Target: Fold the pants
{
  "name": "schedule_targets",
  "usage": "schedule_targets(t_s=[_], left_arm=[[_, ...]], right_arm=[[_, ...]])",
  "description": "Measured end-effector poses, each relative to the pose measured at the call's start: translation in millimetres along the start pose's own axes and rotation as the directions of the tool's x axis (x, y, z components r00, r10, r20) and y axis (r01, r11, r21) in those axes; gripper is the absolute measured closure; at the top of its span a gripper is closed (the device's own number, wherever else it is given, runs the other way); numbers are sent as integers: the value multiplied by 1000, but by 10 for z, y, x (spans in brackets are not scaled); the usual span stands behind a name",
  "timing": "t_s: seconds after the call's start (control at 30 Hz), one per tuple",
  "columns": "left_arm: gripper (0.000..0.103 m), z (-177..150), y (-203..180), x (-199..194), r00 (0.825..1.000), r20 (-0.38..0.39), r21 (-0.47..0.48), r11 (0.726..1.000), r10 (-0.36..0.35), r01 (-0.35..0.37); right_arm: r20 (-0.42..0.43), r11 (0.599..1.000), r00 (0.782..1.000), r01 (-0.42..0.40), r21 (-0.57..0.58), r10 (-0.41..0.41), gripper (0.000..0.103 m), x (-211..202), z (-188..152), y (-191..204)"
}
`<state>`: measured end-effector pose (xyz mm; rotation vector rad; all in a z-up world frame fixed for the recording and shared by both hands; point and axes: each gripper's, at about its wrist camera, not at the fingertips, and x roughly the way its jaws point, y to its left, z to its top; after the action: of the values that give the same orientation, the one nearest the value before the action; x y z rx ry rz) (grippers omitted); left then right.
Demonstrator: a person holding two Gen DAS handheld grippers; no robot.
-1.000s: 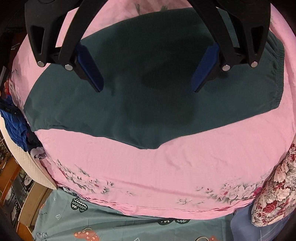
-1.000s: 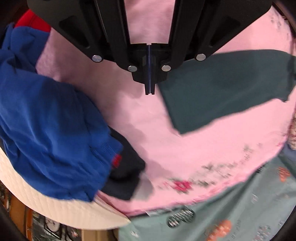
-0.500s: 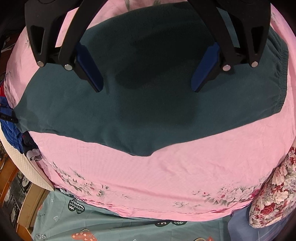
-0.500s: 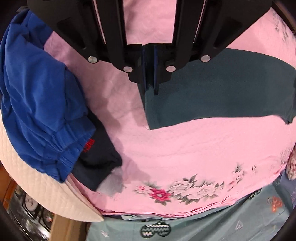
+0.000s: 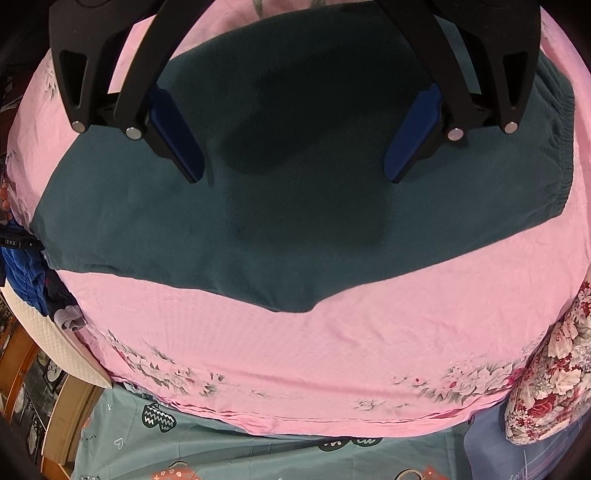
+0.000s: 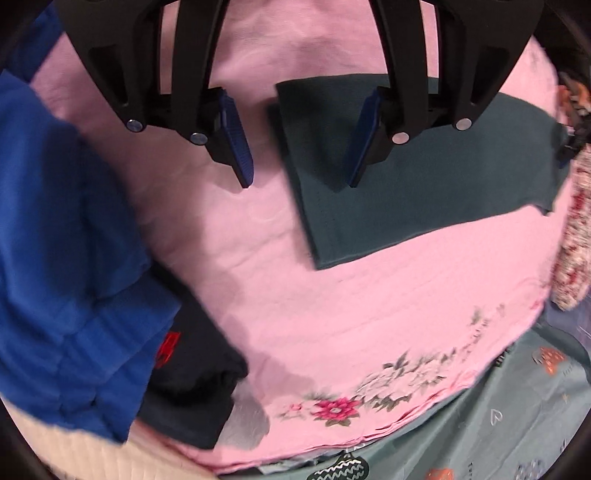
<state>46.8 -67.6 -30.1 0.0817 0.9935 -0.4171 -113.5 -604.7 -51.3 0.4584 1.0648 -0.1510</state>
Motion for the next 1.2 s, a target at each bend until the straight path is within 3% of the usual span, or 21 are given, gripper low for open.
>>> schedule_targets(t_s=[0.03,0.07,0.13,0.23,0.33,0.5,0.57,0.7,0.8,0.9,0.97,1.03,1.1,1.2], left_arm=[[4,-3,8,-4,1000,-1,-3,1000,-2,2],[4,-1,15,-10,1000,-1,-8,1000,-4,4],[4,2,33,-20,1000,-1,-13,1000,-9,9],[4,9,53,-64,1000,9,-21,999,-27,27],[4,4,67,-138,999,28,-21,999,-44,45],[4,-69,156,-332,995,69,-23,997,-66,68],[4,-118,229,-422,994,83,-36,997,-71,75],[4,-259,430,-606,991,109,-59,995,-71,78],[4,-355,575,-676,991,109,-81,993,-73,82],[4,-452,692,-735,991,111,-85,993,-75,84],[4,-487,728,-742,991,110,-84,993,-77,86],[4,-499,748,-728,991,105,-83,992,-84,93],[4,-498,740,-712,991,103,-78,993,-85,94],[4,-492,730,-706,990,106,-79,992,-93,102]], right_arm=[[-2,999,999,-33,0,33,80,-8,5,4],[1,999,999,-49,-5,49,94,-35,7,32],[15,998,998,-56,-12,56,98,-108,14,111],[37,987,988,-149,57,147,98,-273,32,193],[85,961,959,-274,43,270,98,-595,98,603],[55,931,933,-348,-114,356,98,-814,264,1941],[6,914,929,-363,-182,371,98,-685,288,2539],[-131,879,922,-386,-281,364,98,-47,-28,3646],[-218,870,927,-366,-330,307,98,497,-384,4114],[-229,869,942,-320,-378,247,97,785,-644,4261],[-213,859,943,-324,-396,257,83,768,-679,4281],[-233,842,927,-367,-396,294,66,669,-675,4267],[-237,815,905,-422,-397,353,65,502,-670,4267],[-192,821,928,-372,-432,320,65,288,-626,4199]])
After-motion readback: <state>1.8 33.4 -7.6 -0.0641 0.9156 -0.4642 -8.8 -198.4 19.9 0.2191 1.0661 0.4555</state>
